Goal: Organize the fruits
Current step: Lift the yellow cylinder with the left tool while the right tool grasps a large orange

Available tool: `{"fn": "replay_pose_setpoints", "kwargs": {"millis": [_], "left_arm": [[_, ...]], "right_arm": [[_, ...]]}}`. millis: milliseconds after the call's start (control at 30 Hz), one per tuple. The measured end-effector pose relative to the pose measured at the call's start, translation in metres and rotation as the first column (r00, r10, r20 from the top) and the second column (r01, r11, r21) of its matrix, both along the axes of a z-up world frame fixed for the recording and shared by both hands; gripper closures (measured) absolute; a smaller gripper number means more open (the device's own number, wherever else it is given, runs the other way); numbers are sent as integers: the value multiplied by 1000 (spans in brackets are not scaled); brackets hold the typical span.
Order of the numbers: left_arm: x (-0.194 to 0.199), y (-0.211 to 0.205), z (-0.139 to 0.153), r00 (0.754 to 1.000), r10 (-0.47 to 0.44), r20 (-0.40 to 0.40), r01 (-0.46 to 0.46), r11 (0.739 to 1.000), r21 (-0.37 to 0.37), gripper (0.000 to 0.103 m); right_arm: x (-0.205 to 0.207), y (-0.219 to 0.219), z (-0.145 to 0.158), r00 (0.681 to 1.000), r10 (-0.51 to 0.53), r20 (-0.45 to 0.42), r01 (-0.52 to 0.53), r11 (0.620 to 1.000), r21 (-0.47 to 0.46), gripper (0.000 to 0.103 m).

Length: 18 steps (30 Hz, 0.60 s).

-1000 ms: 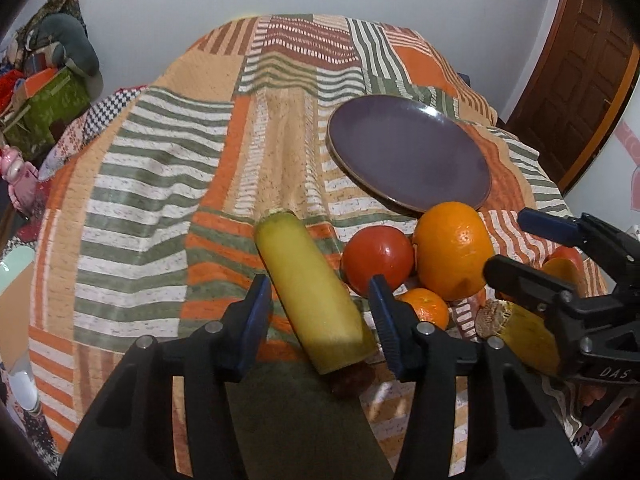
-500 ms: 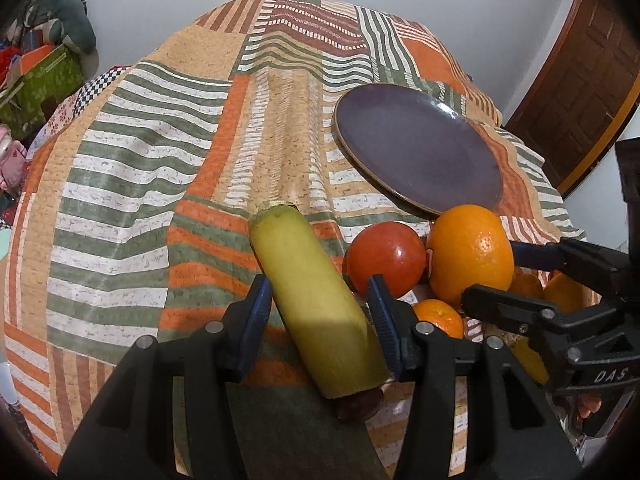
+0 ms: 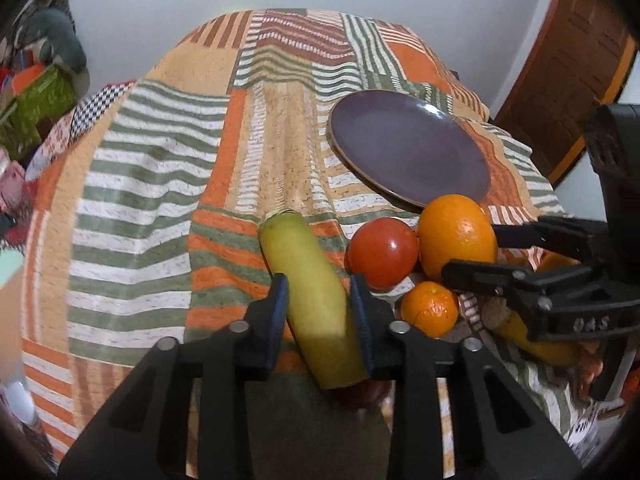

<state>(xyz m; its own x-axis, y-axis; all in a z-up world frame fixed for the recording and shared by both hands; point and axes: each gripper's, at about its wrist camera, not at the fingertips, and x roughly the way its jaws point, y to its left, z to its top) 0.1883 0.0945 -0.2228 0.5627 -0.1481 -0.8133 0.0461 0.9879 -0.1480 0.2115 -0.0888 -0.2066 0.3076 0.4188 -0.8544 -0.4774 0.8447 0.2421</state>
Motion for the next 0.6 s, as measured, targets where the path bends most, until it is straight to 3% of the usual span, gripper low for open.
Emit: {"fn": "replay_pose_setpoints", "kwargs": {"millis": [133,267,367,600], "left_arm": [[-1,-3,0,1000,-10,-14,11,1000,16,72],[9,-8,-7,999,2,-45,-1,1000,16,58],[18,-9,-18,997,17,-78,-17,1000,2,54],[29,-1,-24,995,49,-92,-52,998,-34,54]], "right_arm": [[-5,0,1,1000,-4,22,4,1000,2,39],[-9,-6,5,999,-13,30,13,1000,16,40],[-12,-13,9,999,-26,47,25,999,21,40],[-18,-25,22,993,-38,108,36,999,18,41]]}}
